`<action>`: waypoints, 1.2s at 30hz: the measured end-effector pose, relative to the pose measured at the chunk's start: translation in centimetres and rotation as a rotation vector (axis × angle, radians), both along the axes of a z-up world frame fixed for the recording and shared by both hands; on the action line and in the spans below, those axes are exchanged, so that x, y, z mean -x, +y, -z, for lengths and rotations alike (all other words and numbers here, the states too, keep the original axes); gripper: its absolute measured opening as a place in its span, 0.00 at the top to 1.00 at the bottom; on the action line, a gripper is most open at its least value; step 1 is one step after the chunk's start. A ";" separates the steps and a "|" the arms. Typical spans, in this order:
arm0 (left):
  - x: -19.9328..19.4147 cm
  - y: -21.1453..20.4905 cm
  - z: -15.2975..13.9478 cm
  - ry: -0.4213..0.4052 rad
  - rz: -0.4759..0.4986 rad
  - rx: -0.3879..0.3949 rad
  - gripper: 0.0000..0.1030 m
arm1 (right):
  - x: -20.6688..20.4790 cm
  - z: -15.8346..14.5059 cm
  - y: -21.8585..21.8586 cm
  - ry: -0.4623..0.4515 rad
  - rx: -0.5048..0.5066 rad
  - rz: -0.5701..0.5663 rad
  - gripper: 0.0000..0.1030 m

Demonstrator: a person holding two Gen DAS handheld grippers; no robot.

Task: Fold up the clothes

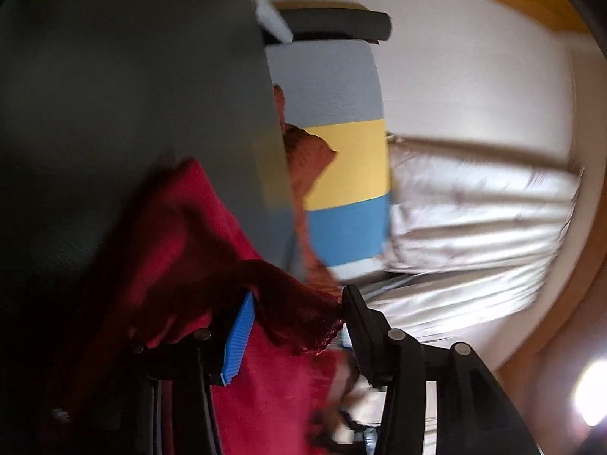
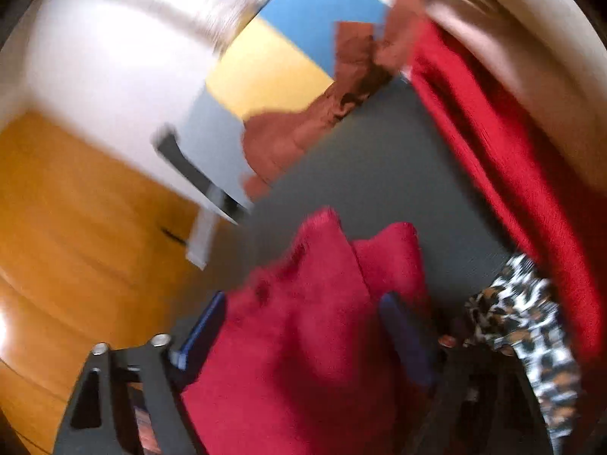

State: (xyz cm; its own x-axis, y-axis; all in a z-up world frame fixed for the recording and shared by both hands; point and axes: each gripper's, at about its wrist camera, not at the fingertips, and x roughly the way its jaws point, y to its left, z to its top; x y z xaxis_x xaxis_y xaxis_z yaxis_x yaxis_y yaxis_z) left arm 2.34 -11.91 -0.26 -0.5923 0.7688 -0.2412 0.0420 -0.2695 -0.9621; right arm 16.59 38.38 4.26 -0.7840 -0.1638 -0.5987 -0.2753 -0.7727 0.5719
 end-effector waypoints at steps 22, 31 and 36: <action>-6.0 0.1 -2.9 0.116 0.273 0.434 0.46 | -5.8 2.7 -1.4 -0.022 -0.023 -0.207 0.43; -9.3 -0.7 -2.4 0.096 0.369 0.536 0.47 | -9.1 2.5 -3.9 0.016 0.044 -0.258 0.45; -9.9 -1.1 -2.9 0.123 0.345 0.508 0.47 | -9.4 3.0 -4.2 0.024 0.076 -0.246 0.79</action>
